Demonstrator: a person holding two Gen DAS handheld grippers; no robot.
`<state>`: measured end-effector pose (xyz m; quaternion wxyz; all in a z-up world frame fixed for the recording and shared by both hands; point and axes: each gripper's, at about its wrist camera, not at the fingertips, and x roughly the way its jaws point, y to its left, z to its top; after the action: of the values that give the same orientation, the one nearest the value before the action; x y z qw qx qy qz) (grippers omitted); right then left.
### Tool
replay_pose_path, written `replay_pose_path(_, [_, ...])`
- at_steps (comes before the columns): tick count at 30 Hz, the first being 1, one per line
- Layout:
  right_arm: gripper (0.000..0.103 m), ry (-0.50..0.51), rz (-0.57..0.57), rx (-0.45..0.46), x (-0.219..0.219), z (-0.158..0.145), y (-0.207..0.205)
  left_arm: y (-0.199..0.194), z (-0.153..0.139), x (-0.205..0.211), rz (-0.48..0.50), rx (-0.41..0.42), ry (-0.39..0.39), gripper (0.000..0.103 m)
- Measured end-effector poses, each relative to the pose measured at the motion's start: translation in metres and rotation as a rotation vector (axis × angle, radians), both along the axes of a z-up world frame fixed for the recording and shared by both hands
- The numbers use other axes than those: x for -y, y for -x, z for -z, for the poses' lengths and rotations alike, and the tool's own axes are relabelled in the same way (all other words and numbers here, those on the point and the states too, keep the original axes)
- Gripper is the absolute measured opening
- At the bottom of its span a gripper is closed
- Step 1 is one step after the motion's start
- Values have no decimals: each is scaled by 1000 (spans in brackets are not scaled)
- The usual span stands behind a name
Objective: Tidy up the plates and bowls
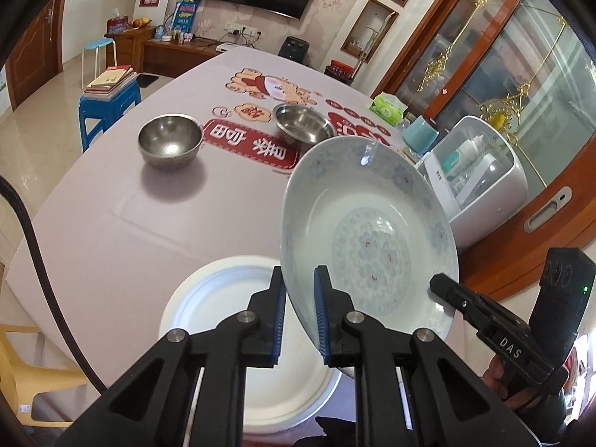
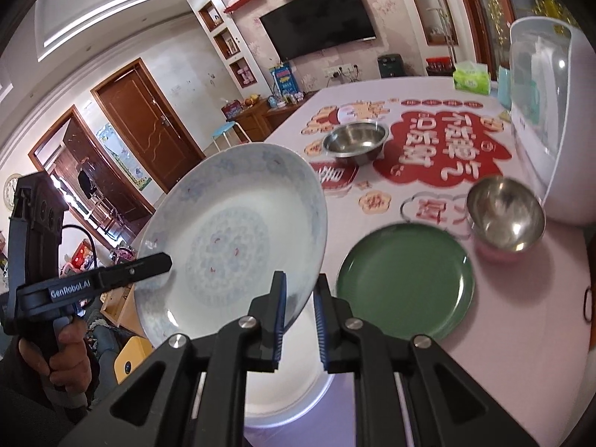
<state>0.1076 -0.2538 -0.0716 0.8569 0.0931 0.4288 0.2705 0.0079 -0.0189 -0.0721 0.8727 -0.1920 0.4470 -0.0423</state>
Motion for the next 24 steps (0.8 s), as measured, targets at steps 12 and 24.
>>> replay_pose_path(12, [15,46,43,-65,-29,19,46,24,17,-23,50,-61,-25,13])
replay_pose_path(24, [15,123,83,-133,-50,40,68,25,51,-32,118,-180,-69,13])
